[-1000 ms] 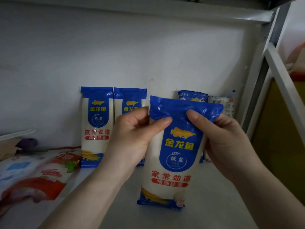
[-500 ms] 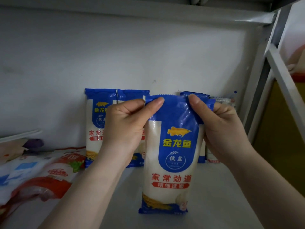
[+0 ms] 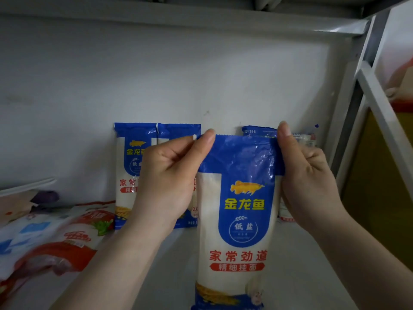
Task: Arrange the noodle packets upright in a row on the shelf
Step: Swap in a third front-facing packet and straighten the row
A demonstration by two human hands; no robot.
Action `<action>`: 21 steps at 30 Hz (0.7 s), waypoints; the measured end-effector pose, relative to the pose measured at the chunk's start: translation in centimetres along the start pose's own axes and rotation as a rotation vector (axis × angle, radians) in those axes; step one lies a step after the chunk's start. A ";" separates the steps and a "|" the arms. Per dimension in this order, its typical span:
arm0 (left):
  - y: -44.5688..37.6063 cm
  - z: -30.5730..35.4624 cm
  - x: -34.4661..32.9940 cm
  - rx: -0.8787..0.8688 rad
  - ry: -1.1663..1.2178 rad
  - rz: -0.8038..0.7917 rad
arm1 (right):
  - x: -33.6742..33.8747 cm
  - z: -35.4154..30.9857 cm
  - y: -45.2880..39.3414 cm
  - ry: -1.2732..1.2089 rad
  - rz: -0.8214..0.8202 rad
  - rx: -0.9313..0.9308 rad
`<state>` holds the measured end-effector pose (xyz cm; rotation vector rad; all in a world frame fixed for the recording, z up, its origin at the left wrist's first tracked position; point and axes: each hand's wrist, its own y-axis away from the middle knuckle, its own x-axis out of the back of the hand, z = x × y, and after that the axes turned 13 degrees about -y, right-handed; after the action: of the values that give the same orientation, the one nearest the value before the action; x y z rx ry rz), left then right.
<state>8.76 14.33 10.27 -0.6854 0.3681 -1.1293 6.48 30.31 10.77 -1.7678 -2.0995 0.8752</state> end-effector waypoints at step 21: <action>0.3 0.2 0.3 0.108 0.114 -0.061 | 2.1 -2.2 -0.5 0.070 -0.048 0.148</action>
<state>9.18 14.22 10.25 -0.5417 0.3815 -1.2404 6.82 32.90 12.37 -1.6430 -1.9709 0.9160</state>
